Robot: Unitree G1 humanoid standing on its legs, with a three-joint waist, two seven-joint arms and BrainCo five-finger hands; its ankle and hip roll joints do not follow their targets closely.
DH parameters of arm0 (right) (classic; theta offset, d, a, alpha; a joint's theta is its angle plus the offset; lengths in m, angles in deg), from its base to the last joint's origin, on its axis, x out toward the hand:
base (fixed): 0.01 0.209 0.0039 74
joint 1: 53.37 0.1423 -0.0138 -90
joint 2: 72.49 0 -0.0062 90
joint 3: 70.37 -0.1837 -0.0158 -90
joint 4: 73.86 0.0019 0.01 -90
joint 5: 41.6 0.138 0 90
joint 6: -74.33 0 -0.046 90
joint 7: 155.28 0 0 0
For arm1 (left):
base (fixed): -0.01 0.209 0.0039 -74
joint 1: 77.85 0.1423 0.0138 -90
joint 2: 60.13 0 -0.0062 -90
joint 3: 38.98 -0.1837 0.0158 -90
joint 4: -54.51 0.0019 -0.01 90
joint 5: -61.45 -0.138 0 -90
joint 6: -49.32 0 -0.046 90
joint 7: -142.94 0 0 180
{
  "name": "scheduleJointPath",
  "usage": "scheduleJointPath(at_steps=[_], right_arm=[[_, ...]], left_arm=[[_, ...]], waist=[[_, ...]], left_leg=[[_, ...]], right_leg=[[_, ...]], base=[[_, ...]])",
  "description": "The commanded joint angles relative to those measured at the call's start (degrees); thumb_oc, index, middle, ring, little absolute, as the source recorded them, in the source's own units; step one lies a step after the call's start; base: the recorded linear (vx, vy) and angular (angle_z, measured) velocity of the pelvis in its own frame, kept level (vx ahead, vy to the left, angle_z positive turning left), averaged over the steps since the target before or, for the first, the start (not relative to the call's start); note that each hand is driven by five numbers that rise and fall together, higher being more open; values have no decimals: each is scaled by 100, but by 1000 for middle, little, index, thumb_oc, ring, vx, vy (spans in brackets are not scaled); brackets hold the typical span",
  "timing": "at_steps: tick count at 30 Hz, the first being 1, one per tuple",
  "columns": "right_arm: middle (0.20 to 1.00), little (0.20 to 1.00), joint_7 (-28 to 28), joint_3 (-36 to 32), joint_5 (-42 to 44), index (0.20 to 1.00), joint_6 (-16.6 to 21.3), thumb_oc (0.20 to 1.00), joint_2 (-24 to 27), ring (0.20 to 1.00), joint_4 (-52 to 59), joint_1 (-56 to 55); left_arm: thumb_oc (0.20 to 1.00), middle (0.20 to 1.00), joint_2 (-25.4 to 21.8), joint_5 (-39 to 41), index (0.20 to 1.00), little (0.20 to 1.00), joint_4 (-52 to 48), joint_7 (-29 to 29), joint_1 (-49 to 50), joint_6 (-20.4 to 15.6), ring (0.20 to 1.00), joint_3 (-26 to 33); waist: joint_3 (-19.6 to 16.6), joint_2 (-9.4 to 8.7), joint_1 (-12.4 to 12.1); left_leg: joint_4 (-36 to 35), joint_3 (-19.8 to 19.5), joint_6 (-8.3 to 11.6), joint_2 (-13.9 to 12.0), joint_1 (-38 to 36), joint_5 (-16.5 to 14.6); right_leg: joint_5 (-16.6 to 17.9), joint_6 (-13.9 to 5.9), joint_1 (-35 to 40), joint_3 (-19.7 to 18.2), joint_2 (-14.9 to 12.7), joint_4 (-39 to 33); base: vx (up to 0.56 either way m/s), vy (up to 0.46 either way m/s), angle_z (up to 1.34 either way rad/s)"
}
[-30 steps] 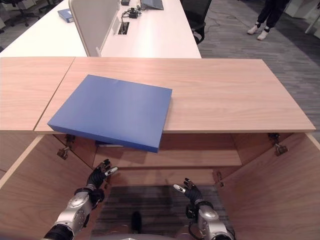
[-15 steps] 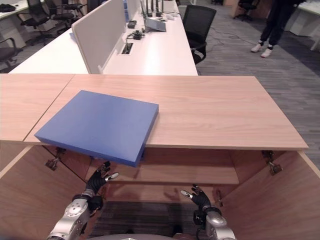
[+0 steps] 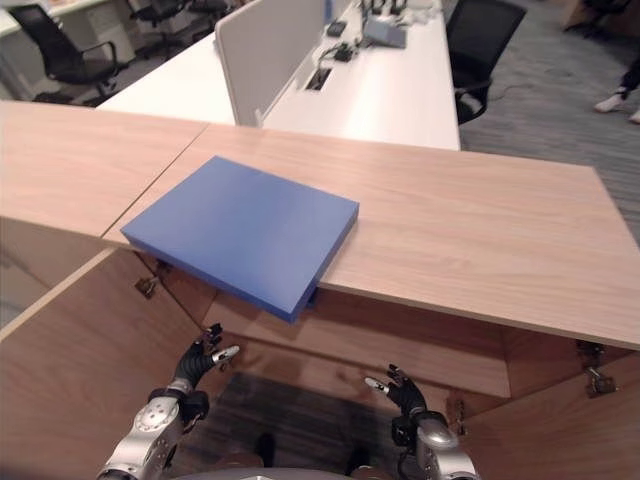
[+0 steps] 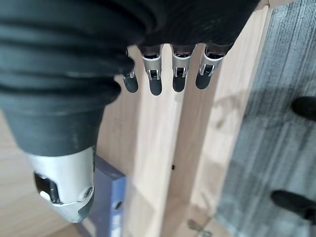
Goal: Put the empty folder in the office cabinet
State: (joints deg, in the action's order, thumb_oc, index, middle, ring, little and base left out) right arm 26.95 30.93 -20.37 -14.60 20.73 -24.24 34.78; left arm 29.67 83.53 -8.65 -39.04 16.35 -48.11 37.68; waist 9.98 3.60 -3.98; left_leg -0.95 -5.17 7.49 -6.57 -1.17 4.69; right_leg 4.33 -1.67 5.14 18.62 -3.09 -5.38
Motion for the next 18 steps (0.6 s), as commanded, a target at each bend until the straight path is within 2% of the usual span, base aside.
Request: scheduleJointPath(at_steps=[1,3,4,6,8,9,10,11,15,16,17,18], right_arm=[[1000,1000,-30,121,-76,1000,231,1000,112,1000,329,311],[1000,1000,-19,116,-84,1000,213,1000,115,1000,344,293],[1000,1000,1,73,-74,1000,200,1000,106,1000,327,266],[1000,1000,-19,-22,-33,1000,189,1000,86,1000,215,195],[1000,1000,-29,-127,12,1000,184,1000,62,1000,124,98],[1000,1000,-29,-127,12,1000,184,1000,62,1000,124,98],[1000,1000,-33,-162,23,1000,179,1000,35,1000,93,68],[1000,1000,-55,-206,3,1000,161,1000,6,1000,17,57],[1000,1000,-80,-296,20,1000,158,1000,-135,1000,84,48],[1000,1000,-71,-294,19,1000,157,1000,-175,1000,47,70],[1000,1000,-90,-285,64,1000,135,1000,-254,1000,49,187],[1000,1000,-92,-263,93,1000,135,1000,-286,1000,53,251]], left_arm=[[1000,1000,-119,170,1000,1000,-275,9,-468,-300,1000,167],[1000,1000,-105,195,1000,1000,-269,28,-428,-284,1000,178],[1000,1000,-76,201,1000,1000,-217,41,-395,-261,1000,187],[1000,1000,-21,188,1000,1000,-94,52,-417,-242,1000,172],[1000,1000,29,153,1000,1000,-108,78,-411,-220,1000,133],[1000,1000,29,153,1000,1000,-108,78,-411,-220,1000,133],[1000,1000,47,128,1000,1000,-120,78,-416,-220,1000,118],[1000,1000,49,83,1000,1000,-119,85,-463,-221,1000,78],[1000,1000,-34,4,1000,1000,-184,137,-423,-212,1000,51],[1000,1000,-49,-16,1000,1000,-149,160,-430,-210,1000,35],[1000,1000,-117,-46,1000,1000,-103,133,-470,-211,1000,28],[1000,1000,-156,-39,1000,1000,-82,122,-529,-211,1000,15]], waist=[[86,-522,155],[44,-469,208],[-43,-408,352],[-139,-310,577],[-217,-173,715],[-217,-173,715],[-245,-126,732],[-208,-121,768],[-110,-193,780],[-89,-217,796],[28,-249,919],[92,-191,893]], left_leg=[[1238,234,221,-41,-257,-537],[1220,219,203,-83,-541,-679],[1219,228,174,-112,-924,-755],[1068,456,147,-210,-1269,-819],[539,768,92,-315,-1534,-1015],[539,768,92,-315,-1534,-1015],[248,869,46,-277,-1640,-1120],[48,859,-52,-141,-1607,-1270],[-405,867,-256,232,-1551,-1247],[-405,860,-272,290,-1482,-1238],[-405,803,-343,343,-1364,-1156],[-405,832,-386,316,-1302,-1141]], right_leg=[[-234,-225,253,-174,-475,38],[-241,-213,215,-190,-410,60],[-187,-205,62,-159,-369,118],[-114,-212,-138,-15,-369,191],[-12,-270,-279,114,-391,254],[-12,-270,-279,114,-391,254],[41,-297,-341,102,-404,280],[224,-389,-538,76,-545,345],[753,-646,-896,-32,-833,348],[879,-739,-982,-89,-907,346],[1083,-958,-1328,-561,-957,609],[836,-978,-1444,-874,-847,868]], base=[[-228,20,2],[-125,62,-8],[-206,126,-3],[-245,176,28],[-159,167,41],[-123,138,31],[-214,199,14],[-284,271,2],[-213,197,-2],[-298,153,0],[-351,142,21],[-439,132,51]])
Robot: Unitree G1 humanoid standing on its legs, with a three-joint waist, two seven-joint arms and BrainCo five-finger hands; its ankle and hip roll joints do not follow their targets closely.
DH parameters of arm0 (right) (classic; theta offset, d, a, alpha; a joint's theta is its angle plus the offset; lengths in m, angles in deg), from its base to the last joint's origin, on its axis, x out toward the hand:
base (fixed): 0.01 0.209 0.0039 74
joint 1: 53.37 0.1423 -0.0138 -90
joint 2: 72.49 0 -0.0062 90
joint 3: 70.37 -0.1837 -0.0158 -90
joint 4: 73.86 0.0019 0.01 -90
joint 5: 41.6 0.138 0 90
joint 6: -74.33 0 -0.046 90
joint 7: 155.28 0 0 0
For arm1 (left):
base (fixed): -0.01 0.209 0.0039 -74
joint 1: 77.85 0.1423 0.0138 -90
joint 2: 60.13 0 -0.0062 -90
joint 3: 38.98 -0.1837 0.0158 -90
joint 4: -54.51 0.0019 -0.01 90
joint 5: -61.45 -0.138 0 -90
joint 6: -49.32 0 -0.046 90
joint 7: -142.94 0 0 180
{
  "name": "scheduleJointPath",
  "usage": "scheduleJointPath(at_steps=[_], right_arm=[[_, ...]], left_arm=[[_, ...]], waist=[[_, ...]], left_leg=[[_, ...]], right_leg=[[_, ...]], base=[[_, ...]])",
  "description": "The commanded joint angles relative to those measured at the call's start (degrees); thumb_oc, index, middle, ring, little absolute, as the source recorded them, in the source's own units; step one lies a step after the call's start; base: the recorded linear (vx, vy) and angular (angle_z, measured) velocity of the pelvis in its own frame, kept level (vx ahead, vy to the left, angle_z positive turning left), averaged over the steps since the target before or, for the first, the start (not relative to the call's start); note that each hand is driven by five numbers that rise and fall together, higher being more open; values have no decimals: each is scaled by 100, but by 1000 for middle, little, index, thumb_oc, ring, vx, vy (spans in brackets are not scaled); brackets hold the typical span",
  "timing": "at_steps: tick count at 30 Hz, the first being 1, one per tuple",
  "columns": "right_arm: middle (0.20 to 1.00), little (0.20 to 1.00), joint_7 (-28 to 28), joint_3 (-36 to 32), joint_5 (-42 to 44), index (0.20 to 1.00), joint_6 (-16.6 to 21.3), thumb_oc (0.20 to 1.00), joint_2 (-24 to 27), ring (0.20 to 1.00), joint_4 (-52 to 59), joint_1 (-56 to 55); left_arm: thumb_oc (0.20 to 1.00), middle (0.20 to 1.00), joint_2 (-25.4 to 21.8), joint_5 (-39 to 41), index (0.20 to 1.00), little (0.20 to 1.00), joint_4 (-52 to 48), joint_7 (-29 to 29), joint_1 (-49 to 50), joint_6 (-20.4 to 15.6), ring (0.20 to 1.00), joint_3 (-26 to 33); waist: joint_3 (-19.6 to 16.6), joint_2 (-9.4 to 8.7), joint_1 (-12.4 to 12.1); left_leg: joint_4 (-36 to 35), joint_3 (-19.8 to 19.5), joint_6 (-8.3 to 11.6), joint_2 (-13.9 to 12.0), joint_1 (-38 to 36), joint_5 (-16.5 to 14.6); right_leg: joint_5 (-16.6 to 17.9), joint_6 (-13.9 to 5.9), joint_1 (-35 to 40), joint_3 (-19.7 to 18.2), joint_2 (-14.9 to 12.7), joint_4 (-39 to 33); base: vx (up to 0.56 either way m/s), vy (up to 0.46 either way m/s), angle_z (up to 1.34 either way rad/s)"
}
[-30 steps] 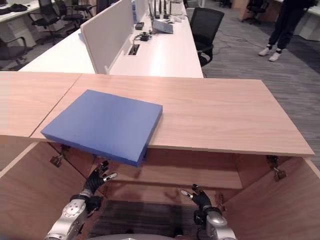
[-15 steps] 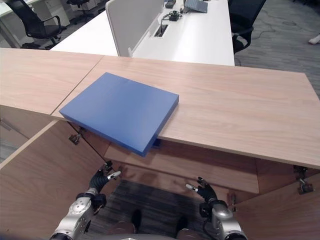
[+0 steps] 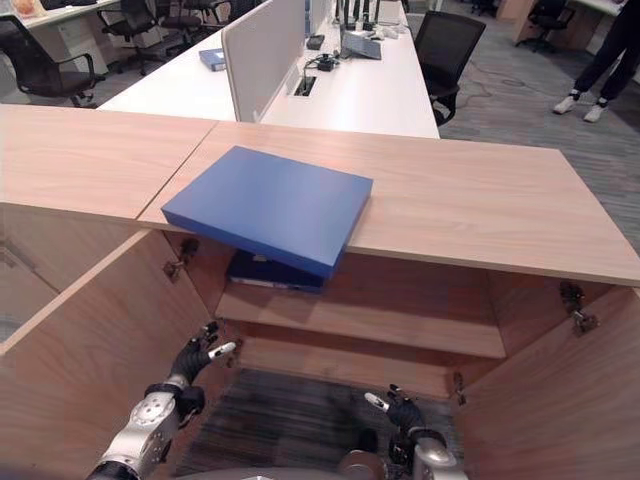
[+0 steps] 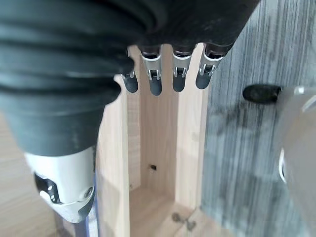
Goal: Put the empty folder in the office cabinet
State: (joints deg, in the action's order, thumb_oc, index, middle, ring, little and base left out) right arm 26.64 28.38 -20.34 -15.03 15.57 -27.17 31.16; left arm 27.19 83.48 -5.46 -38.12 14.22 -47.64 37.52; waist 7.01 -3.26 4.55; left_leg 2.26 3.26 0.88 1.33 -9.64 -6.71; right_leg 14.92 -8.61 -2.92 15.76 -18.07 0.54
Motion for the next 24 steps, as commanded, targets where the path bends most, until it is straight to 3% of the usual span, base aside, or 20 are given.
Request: scheduleJointPath(at_steps=[1,3,5,8,14,17,24], right_arm=[[1000,1000,-66,18,99,1000,194,1000,197,1000,386,636],[1000,1000,-51,94,48,1000,261,1000,162,1000,588,566],[1000,1000,-42,143,28,1000,226,1000,98,1000,598,564],[1000,1000,1,253,-8,1000,215,1000,106,1000,582,632],[1000,1000,-78,172,10,1000,286,1000,89,1000,595,462],[1000,1000,-189,174,17,1000,491,1000,11,1000,547,371],[1000,1000,-138,443,149,1000,662,1000,-2,1000,727,263]], left_arm=[[1000,1000,51,-24,1000,1000,-389,30,-358,-261,1000,5],[1000,1000,15,-6,1000,1000,-410,44,-291,-255,1000,53],[1000,1000,0,-31,1000,1000,-490,3,-201,-247,1000,116],[1000,1000,-45,-126,1000,1000,-691,-111,-147,-359,1000,241],[1000,1000,-260,-993,1000,1000,-1618,-552,-114,-526,1000,464],[1000,1000,-687,-2869,1000,1000,-2464,-1211,-168,-696,1000,586],[1000,1000,-1443,-5108,1000,1000,-3456,-2315,-468,-715,1000,961]], waist=[[414,500,-33],[263,505,-386],[75,375,-618],[-101,319,-718],[-85,252,-739],[-100,217,-764],[-181,220,-713]], left_leg=[[-726,66,229,-440,-313,105],[-726,323,117,-437,14,405],[-703,457,152,-407,214,506],[-709,584,259,-591,171,540],[-706,473,425,-759,112,652],[-715,430,519,-863,87,685],[-726,554,646,-1008,-65,691]], right_leg=[[-463,-238,-566,-744,668,511],[-1091,15,200,-363,562,974],[-1096,-32,792,-184,414,569],[-1117,-34,1115,-126,487,-163],[-1250,21,1446,71,668,-431],[-1349,42,1535,140,763,-496],[-1409,56,1609,86,869,-548]], base=[[-437,94,34],[-390,29,-9],[-173,-106,-39],[-34,-218,-109],[-34,-126,-3],[-24,-82,11],[6,-58,-4]])
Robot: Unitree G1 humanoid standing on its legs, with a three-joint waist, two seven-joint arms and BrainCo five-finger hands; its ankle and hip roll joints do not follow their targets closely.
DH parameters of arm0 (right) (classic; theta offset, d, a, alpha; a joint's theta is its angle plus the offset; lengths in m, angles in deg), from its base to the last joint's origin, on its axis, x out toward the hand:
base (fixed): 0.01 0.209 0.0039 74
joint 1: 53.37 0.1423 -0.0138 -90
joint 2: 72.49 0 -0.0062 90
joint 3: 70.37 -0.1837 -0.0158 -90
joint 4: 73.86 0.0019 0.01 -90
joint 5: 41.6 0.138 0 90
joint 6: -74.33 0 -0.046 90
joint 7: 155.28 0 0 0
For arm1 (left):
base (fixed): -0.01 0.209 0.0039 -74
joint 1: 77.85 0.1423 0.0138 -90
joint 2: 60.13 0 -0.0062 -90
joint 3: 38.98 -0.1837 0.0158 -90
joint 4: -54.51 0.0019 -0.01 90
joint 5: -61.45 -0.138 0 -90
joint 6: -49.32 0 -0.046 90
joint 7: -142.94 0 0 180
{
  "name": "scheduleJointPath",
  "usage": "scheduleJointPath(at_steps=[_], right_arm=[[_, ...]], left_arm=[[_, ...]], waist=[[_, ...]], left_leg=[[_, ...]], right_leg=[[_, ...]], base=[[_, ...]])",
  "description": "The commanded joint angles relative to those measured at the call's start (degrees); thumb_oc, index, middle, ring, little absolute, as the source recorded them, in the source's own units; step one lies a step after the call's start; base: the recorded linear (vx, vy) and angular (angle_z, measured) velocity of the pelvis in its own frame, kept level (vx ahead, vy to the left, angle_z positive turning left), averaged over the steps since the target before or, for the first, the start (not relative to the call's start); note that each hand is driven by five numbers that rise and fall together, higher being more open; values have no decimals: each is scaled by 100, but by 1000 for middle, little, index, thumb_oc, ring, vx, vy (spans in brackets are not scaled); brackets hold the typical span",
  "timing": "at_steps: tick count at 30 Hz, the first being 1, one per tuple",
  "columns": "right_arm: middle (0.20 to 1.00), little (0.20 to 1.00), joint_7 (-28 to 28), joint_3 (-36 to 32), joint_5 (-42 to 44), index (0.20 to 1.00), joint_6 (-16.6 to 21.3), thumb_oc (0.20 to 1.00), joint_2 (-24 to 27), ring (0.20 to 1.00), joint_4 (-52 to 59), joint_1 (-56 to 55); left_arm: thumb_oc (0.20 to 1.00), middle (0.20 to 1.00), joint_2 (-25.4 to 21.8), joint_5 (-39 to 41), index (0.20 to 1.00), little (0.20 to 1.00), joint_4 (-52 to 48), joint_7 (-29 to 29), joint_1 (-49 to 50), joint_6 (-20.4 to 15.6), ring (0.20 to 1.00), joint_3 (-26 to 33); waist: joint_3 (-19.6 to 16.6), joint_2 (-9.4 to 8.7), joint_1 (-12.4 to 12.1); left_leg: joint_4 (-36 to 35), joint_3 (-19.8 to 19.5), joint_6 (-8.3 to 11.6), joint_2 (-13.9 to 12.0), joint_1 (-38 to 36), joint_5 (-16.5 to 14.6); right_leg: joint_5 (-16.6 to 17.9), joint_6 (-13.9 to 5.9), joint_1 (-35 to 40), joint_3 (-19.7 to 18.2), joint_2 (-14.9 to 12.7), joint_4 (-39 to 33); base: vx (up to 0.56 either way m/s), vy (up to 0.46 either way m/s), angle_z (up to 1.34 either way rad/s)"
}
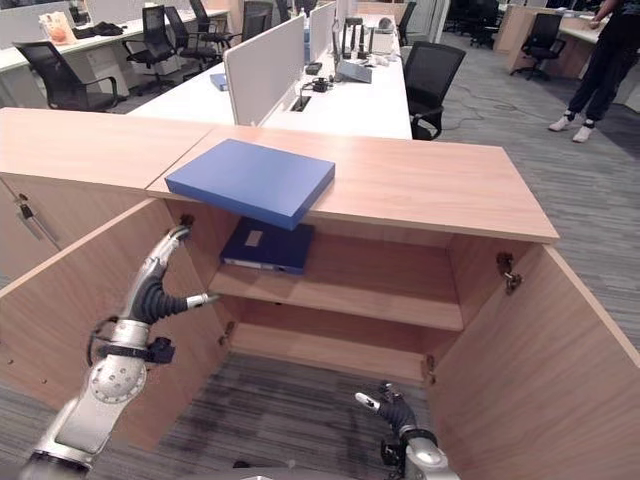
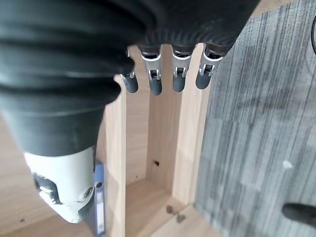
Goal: Put the empty folder in the office cabinet
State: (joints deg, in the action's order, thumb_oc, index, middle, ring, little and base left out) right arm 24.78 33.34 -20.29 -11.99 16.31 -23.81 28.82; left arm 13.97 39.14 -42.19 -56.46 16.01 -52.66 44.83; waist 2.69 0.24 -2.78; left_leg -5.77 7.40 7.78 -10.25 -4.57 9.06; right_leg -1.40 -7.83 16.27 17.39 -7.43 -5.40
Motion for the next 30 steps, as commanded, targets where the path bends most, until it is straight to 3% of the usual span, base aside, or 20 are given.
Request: scheduleJointPath(at_steps=[1,2,8,9,14,20,30], right_arm=[[1000,1000,58,-24,162,1000,387,1000,-68,1000,396,487],[1000,1000,65,-11,203,1000,426,1000,-47,1000,429,441],[1000,1000,159,85,251,1000,450,1000,8,1000,476,348],[1000,1000,213,168,309,1000,466,1000,70,1000,508,302],[1000,1000,251,252,412,1000,524,1000,151,1000,536,247],[1000,1000,258,262,434,1000,497,1000,207,1000,547,190],[1000,1000,248,190,477,1000,432,1000,238,1000,528,106]], left_arm=[[1000,1000,-254,-1055,1000,1000,187,-689,-732,-126,1000,303],[1000,1000,-495,-1571,1000,1000,129,-878,-899,-22,1000,382],[1000,1000,-1090,-2124,1000,1000,403,-966,-1581,50,1000,82],[1000,1000,-1473,-2333,1000,1000,730,-931,-2042,118,1000,-253],[1000,1000,-1912,-2575,1000,1000,1595,-790,-3114,210,1000,-1274],[1000,1000,-1755,-2247,1000,1000,2347,-580,-3719,244,1000,-1824],[1000,1000,-1477,-1832,1000,1000,3177,-424,-4014,387,1000,-2024]], waist=[[241,-126,38],[208,-102,89],[144,-39,231],[109,7,329],[68,70,522],[65,79,672],[85,17,795]], left_leg=[[77,153,-30,143,-589,-888],[77,186,-13,130,-625,-897],[77,273,10,135,-722,-931],[77,312,13,149,-756,-949],[77,407,6,212,-808,-992],[77,472,-27,278,-836,-1033],[77,586,-66,341,-881,-1087]], right_leg=[[226,-21,-310,-95,-182,48],[230,-24,-309,-121,-174,50],[244,-47,-290,-172,-176,59],[260,-69,-280,-196,-185,64],[310,-134,-294,-261,-235,75],[364,-185,-343,-342,-297,85],[424,-227,-381,-432,-355,86]], base=[[17,-21,-15],[13,-14,-18],[16,19,-13],[32,38,-10],[27,54,-6],[12,53,-8],[3,35,-5]])
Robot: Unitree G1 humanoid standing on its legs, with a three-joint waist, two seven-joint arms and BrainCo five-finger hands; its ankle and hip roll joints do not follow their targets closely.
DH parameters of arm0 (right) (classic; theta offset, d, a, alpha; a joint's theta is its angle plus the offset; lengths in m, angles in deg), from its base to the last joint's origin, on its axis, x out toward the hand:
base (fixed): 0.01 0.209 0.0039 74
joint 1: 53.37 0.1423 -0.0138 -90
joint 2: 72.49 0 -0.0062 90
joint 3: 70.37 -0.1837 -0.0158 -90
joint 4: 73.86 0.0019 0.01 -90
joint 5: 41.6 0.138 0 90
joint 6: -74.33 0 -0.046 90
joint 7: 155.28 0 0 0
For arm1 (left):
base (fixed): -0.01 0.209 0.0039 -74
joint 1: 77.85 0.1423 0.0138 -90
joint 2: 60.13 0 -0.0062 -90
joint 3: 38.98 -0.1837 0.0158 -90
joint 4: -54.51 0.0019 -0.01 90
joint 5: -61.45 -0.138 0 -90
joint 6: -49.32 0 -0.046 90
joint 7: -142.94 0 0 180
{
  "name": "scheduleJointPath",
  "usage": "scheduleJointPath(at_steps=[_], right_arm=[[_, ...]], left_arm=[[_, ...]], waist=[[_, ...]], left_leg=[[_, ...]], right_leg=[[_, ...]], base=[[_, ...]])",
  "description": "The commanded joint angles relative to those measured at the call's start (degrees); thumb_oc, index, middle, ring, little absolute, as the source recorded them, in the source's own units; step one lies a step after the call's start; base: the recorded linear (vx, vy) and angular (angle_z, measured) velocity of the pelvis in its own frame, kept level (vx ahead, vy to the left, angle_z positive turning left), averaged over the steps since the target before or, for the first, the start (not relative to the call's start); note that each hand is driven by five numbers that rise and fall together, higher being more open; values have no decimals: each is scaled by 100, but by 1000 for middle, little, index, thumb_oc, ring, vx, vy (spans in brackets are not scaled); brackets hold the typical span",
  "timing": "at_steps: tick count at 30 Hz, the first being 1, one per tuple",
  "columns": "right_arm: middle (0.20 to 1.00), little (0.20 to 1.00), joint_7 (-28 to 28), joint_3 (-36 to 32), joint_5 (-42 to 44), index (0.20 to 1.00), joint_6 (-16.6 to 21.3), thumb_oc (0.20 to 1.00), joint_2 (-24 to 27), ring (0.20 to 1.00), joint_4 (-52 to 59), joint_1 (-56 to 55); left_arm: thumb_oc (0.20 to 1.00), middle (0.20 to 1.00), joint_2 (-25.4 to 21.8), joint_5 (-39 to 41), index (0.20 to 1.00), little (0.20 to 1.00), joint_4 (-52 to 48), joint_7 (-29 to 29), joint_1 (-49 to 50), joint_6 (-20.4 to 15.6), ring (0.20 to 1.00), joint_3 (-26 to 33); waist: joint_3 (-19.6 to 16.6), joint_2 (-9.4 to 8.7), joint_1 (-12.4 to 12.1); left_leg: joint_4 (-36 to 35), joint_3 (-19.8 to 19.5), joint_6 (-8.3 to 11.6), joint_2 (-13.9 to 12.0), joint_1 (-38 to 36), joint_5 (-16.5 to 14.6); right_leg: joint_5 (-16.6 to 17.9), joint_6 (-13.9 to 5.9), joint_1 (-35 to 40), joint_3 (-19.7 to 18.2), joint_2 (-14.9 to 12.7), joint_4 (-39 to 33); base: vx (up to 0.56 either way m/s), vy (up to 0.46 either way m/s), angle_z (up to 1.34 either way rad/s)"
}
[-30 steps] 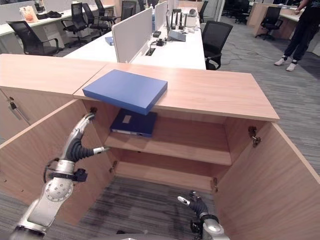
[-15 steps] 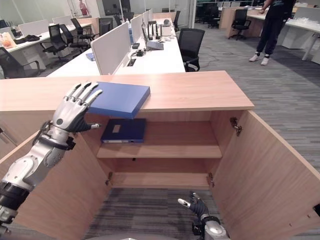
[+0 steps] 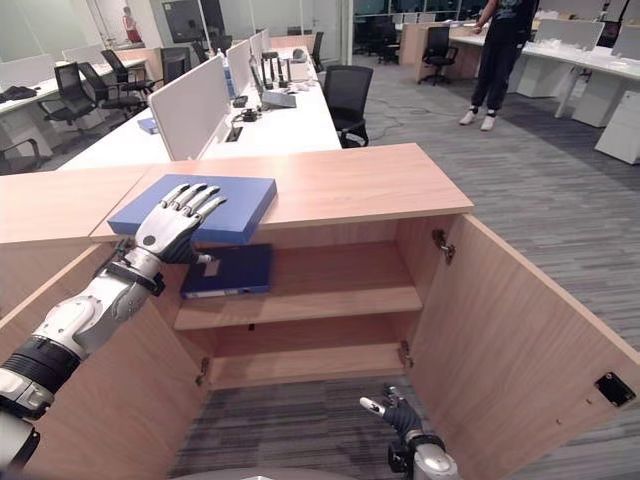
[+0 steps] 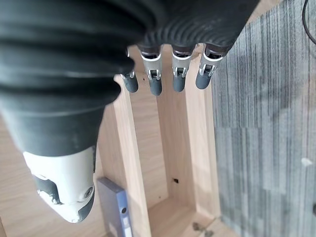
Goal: Put the empty folder in the office cabinet
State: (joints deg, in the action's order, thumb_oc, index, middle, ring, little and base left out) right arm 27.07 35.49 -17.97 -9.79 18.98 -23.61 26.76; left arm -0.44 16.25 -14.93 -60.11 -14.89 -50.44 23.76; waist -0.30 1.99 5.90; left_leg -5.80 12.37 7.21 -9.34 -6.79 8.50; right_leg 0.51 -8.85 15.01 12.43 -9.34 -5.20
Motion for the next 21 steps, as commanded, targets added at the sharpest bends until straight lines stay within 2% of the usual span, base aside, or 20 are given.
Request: scheduleJointPath(at_steps=[1,11,21], right_arm=[[1000,1000,13,-38,257,1000,210,1000,-30,1000,515,308],[1000,1000,-22,-88,248,1000,160,1000,-31,1000,485,205],[1000,1000,4,-60,261,1000,176,1000,-6,1000,440,168]], left_arm=[[1000,1000,-11,509,1000,1000,532,-66,-926,175,1000,95],[1000,1000,264,1213,1000,1000,1160,-136,-881,271,1000,391],[1000,1000,17,1220,1000,1000,1531,-170,-1251,301,1000,206]], waist=[[388,-167,-63],[389,-248,1],[381,-293,48]], left_leg=[[80,98,-13,253,-666,-1033],[80,159,-31,278,-712,-1048],[80,205,-39,286,-722,-1055]], right_leg=[[233,-126,-257,56,-165,66],[257,-131,-263,-4,-175,67],[275,-146,-283,-52,-170,66]], base=[[-6,31,-1],[4,21,-4],[2,5,-1]])
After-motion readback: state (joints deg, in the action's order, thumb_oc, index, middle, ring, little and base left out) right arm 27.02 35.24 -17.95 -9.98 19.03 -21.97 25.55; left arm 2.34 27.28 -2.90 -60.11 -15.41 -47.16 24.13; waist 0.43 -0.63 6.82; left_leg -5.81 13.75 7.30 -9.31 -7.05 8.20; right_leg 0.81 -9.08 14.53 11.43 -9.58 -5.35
